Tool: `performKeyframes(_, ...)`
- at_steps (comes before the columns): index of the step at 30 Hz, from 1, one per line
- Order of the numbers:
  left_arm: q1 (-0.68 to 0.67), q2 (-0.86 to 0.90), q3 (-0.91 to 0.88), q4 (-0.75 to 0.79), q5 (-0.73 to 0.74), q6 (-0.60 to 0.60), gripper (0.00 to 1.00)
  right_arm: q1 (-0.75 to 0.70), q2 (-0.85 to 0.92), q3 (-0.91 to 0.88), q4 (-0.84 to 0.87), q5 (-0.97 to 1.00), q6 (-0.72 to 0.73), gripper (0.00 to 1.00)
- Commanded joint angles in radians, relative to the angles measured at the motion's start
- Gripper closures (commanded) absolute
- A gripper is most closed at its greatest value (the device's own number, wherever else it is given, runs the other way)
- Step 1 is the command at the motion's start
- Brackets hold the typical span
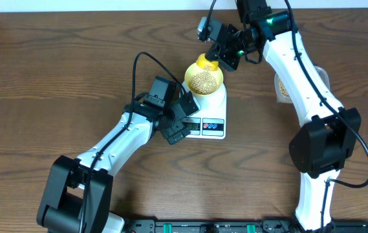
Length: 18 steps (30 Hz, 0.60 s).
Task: Scoop item into bowl and weigh 50g on scale
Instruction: 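Lift the empty scoop away from the bowl with the right gripper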
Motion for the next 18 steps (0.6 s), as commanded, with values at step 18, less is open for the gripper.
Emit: performKeyframes(18,-0.001,0.013,-0.003,-0.004,-0.011,-0.005,0.02,0.031,-0.031,0.111,0.005,0.004,-0.242,0.98)
